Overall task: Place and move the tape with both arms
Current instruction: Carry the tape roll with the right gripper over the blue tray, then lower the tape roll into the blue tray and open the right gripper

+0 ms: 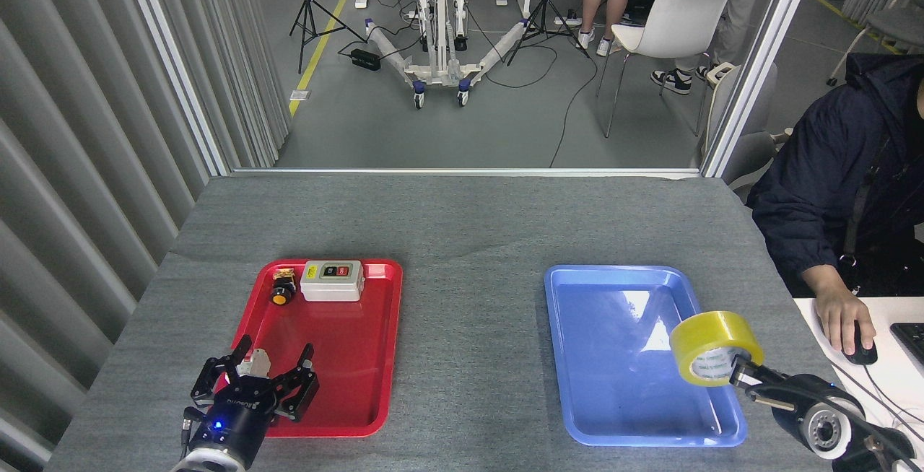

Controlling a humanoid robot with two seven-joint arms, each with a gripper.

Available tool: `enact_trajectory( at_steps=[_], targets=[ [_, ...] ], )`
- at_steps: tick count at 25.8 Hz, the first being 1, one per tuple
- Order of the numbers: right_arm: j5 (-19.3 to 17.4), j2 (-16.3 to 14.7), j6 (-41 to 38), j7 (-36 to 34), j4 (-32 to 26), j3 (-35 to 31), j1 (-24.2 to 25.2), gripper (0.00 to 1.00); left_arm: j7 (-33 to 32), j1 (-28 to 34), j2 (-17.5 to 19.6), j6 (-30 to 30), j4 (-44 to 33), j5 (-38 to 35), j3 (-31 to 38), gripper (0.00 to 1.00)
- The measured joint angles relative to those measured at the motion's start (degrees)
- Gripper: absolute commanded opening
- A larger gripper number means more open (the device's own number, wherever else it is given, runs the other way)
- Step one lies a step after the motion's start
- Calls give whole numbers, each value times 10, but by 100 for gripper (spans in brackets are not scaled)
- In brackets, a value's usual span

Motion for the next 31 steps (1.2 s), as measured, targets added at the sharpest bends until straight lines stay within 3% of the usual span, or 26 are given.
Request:
enact_trajectory(
  at_steps=[9, 12, 16, 20, 31],
  targets=[
    [-44, -1, 30, 19, 54, 47, -47, 23, 1, -1, -1, 0, 0, 17, 35, 100],
    [-99, 14, 67, 21, 63, 50, -56, 26, 1, -2, -1, 0, 0, 18, 41, 100],
    [-205, 22, 111, 1, 65, 56, -58, 26, 2, -5, -1, 1, 0, 18, 42, 100],
    [-268, 22, 127, -32, 66, 63, -63, 26, 4, -7, -1, 2, 0, 18, 43, 100],
    [-289, 26, 192, -56, 122, 121, -144, 30, 4, -7, -1, 3, 2, 18, 50, 100]
  ],
)
